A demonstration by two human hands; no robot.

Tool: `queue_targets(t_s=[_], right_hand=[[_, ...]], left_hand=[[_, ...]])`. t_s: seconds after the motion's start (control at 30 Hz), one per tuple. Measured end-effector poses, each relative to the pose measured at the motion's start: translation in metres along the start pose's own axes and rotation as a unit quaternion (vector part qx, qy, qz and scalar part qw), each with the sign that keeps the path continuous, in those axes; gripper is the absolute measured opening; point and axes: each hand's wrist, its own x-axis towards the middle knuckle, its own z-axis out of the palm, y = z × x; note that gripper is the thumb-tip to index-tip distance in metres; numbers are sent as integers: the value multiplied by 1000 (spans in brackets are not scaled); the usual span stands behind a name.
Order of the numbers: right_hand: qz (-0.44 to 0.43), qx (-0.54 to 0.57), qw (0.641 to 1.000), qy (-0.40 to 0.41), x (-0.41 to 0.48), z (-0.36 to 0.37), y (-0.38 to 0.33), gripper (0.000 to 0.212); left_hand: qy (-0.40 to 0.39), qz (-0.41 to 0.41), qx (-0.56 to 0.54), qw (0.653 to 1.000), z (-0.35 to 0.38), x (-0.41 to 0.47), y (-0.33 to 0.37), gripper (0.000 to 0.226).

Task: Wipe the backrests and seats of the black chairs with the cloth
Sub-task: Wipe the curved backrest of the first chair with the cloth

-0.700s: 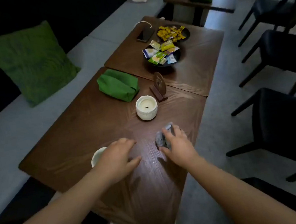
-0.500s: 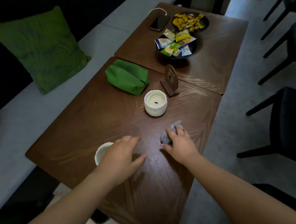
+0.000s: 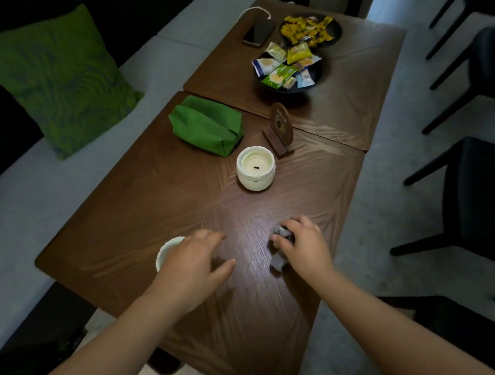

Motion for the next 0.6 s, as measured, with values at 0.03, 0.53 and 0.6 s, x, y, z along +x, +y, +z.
queue_targets(t_s=[0.03,0.53,0.6], right_hand=[[1,14,1000,16,-12,-5,1,29],[197,110,931,288,-235,-64,41,34],[228,119,911,322,-267,-69,50,34]], left_hand=[[-1,8,-4,1000,-1,-2,2,55],[-129,263,40,955,18,-27,100,68],[-145,303,43,941,27,-34,124,85]])
